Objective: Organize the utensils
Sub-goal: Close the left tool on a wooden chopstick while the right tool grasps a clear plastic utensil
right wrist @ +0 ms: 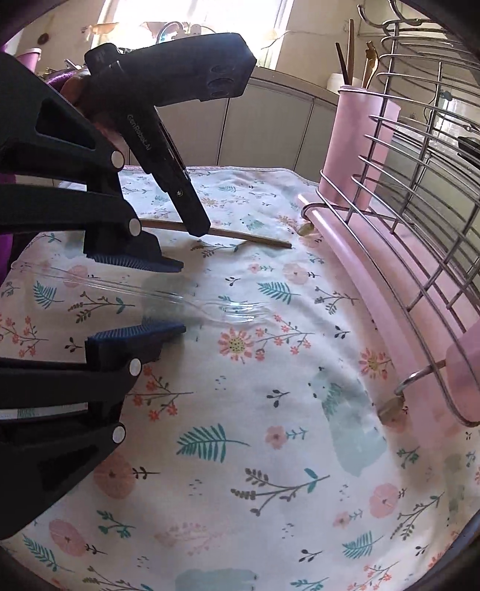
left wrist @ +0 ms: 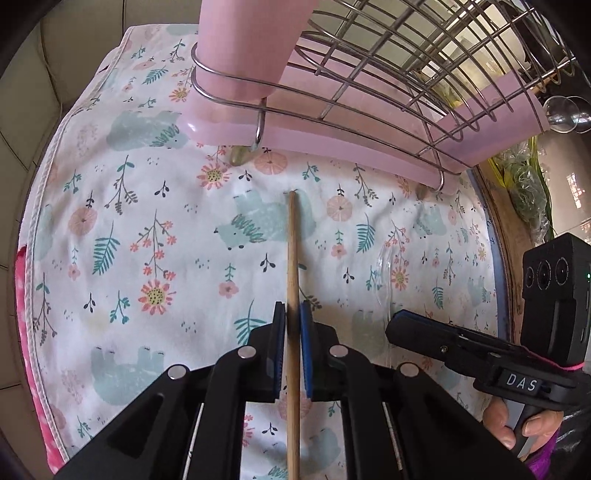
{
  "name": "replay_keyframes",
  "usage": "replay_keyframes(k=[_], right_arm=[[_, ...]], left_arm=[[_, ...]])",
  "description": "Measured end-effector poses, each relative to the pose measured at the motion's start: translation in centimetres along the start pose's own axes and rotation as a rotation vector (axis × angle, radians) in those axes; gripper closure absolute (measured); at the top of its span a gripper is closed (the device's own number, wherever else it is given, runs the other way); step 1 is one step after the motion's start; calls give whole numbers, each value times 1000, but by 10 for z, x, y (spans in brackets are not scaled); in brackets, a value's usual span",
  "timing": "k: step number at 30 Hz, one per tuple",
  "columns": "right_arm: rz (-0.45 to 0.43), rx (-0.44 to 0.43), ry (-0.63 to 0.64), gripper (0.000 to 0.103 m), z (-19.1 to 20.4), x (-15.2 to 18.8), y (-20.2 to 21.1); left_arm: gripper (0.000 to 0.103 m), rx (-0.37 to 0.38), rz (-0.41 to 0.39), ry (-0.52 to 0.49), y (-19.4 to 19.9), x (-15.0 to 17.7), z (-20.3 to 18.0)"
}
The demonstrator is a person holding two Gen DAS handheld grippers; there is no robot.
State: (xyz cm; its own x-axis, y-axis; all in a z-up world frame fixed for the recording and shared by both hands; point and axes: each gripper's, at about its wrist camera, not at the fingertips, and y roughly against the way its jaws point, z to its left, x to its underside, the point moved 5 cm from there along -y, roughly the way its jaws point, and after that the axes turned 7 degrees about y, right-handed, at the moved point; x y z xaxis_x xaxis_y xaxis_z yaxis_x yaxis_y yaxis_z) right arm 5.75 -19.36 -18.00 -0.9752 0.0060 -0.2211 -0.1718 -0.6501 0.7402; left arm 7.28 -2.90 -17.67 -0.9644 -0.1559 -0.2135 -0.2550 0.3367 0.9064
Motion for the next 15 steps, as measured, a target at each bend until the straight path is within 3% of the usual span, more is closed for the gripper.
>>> replay_keyframes(k=[9, 11, 13, 15], right_arm=[[36, 10, 5, 75, 7, -11, -12], [42, 28, 17, 80, 7, -12, -12], [42, 50, 16, 93, 4, -12, -15], [35, 32, 0, 95, 0, -12, -15]], left_arm=[[96, -24, 32, -26, -11, -6, -5], [95, -25, 34, -28, -12, -7, -4], [95, -28, 29, -29, -14, -7, -7], [95, -27, 21, -31, -14, -7, -6]])
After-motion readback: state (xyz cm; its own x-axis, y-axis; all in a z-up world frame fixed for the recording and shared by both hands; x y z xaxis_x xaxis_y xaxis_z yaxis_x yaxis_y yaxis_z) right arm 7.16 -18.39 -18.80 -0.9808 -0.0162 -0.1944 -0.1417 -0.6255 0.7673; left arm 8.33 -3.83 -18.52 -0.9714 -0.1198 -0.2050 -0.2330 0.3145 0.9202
